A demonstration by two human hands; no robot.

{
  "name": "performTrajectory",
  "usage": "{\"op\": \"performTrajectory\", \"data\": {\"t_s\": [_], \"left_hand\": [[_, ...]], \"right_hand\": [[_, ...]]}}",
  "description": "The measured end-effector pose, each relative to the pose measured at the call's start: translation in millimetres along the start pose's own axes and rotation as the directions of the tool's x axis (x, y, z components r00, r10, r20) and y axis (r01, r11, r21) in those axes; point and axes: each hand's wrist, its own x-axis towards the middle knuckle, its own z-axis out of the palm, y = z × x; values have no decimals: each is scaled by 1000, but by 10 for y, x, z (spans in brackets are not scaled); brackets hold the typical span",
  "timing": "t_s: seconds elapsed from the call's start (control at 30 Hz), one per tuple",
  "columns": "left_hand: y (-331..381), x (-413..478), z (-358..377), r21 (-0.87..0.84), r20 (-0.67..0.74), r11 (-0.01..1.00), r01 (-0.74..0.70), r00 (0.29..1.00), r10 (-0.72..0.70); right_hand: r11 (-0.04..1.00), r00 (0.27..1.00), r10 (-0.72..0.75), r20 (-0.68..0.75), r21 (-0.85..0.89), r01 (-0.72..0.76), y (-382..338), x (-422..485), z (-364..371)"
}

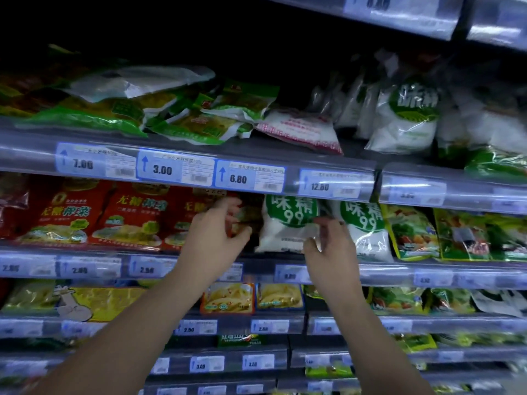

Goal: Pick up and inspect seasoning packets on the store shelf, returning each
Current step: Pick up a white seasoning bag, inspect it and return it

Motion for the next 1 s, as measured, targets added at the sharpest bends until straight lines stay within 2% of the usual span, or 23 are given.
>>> {"op": "performTrajectory", "data": {"t_s": [0.13,0.2,0.27,0.37,0.43,0.57,0.67,0.73,0.8,0.87,0.93,1.0], "left_hand": [[246,115,399,-39,186,987,159,971,-149],[325,123,521,-8,222,981,195,957,-189],[374,131,581,-17,188,976,219,959,-212],[395,158,579,-143,93,958,248,967,-237],[418,127,541,-291,87,913,286,958,-273],[464,-13,445,-544,202,749,378,925,-321],[469,-158,404,-626,297,654,425,905,-303],[479,-262,380,-645,355,616,451,892,-281],[478,-354,364,-643,394,612,460,884,-251],[503,-438,334,-628,397,630,458,884,-247],[494,-496,278,-592,387,668,452,886,-256],[436,-544,203,-527,439,719,453,869,-227]], "right_hand": [[995,983,94,156,1,-95,124,90,-4],[996,980,74,184,28,-80,151,120,-45],[996,981,37,192,73,-52,203,158,-104],[985,981,1,196,168,-34,265,204,-175],[965,988,-50,148,261,10,319,233,-198],[891,989,-56,137,453,-13,356,297,-316],[882,964,-36,265,461,-94,331,332,-422],[830,906,-18,424,511,-222,297,303,-448],[795,861,-23,508,532,-292,308,236,-420],[789,859,-57,509,549,-274,326,129,-384],[766,833,-71,549,564,-307,359,17,-335],[695,801,-53,597,598,-400,373,-86,-320]]}}
